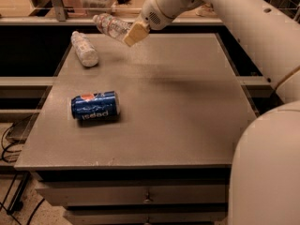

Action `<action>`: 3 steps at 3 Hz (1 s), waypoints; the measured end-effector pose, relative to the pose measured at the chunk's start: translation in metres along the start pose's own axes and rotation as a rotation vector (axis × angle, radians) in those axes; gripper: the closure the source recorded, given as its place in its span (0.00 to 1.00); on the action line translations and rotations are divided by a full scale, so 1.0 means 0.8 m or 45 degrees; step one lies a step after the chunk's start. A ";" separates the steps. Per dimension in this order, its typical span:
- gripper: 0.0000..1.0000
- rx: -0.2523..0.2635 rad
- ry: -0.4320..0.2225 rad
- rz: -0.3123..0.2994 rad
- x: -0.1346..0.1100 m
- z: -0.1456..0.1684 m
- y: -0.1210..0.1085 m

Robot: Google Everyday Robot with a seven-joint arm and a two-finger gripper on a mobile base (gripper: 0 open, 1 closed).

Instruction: Move water bottle near blue plastic bottle

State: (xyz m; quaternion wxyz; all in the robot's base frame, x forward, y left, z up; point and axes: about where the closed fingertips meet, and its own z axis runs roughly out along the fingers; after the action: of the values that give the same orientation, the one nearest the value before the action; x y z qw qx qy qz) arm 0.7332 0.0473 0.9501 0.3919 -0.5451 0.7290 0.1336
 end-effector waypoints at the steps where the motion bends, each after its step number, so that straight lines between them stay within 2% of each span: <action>1: 0.60 -0.055 0.003 0.045 0.005 0.030 0.005; 3: 0.13 -0.161 -0.036 0.260 0.031 0.080 0.003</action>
Offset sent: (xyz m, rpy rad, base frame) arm 0.0321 0.0197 -0.0631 0.1627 0.2411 -0.0606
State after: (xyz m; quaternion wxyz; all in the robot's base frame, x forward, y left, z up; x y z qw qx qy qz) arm 0.7561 0.0710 0.8899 0.3511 -0.4896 0.7654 0.2262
